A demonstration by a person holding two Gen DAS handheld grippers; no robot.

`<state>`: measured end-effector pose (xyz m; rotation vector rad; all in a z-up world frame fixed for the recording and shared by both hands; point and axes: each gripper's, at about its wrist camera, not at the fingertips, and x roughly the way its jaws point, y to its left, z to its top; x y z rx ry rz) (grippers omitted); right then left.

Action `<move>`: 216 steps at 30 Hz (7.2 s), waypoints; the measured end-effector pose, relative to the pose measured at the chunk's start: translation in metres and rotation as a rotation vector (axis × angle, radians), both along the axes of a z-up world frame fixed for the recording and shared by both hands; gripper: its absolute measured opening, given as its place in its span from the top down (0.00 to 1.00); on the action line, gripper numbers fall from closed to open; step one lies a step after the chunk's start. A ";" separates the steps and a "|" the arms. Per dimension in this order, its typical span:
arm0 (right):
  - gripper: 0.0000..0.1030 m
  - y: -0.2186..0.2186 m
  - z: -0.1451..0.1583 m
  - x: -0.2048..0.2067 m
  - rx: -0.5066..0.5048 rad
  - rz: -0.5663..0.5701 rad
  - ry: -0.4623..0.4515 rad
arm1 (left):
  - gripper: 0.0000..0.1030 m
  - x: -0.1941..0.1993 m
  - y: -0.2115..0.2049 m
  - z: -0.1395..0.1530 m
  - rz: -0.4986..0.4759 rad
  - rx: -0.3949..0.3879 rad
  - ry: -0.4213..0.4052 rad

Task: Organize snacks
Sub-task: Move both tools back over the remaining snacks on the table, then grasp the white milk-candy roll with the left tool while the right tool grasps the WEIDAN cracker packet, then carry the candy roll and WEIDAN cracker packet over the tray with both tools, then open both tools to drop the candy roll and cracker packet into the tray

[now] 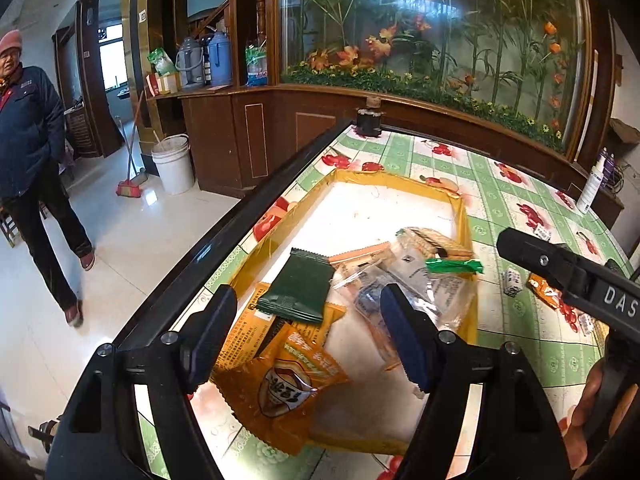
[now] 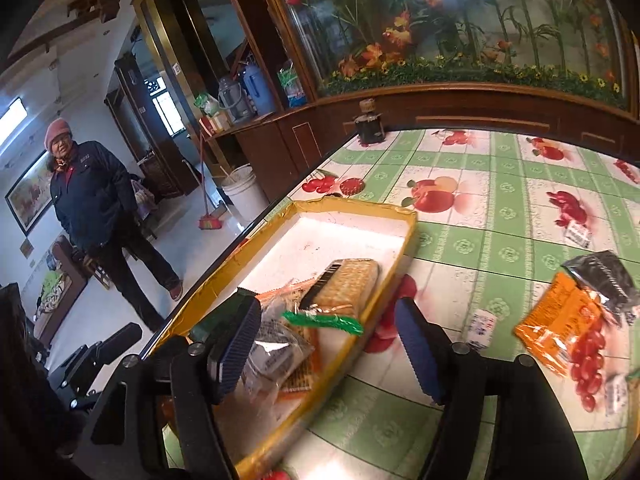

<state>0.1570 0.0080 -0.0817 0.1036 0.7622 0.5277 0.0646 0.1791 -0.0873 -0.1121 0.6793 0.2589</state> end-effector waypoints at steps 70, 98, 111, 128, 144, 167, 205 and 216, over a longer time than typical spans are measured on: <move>0.21 -0.249 -0.072 -0.027 -0.292 -0.340 0.155 | 0.22 0.128 -0.195 -0.065 -0.336 0.118 0.243; 0.53 -0.247 -0.042 -0.055 -0.225 -0.385 0.086 | 0.85 0.089 -0.178 -0.046 -0.437 -0.117 0.181; 0.54 -0.181 -0.012 -0.074 -0.199 -0.259 0.033 | 0.84 0.025 -0.142 0.000 -0.341 -0.101 0.066; 0.54 -0.104 0.025 -0.081 -0.238 -0.159 -0.065 | 0.84 -0.007 -0.099 0.019 -0.250 -0.065 -0.012; 0.54 -0.044 0.034 -0.081 -0.261 -0.069 -0.105 | 0.84 -0.019 -0.054 0.027 -0.168 -0.077 -0.052; 0.54 0.014 0.021 -0.053 -0.237 0.036 -0.071 | 0.84 -0.009 -0.004 0.011 -0.068 -0.103 -0.020; 0.50 0.042 -0.027 0.058 -0.022 0.004 0.138 | 0.62 0.043 0.008 -0.021 -0.004 -0.022 0.107; 0.44 -0.002 0.006 0.026 0.023 -0.043 0.078 | 0.33 0.023 0.000 0.001 0.023 0.005 0.042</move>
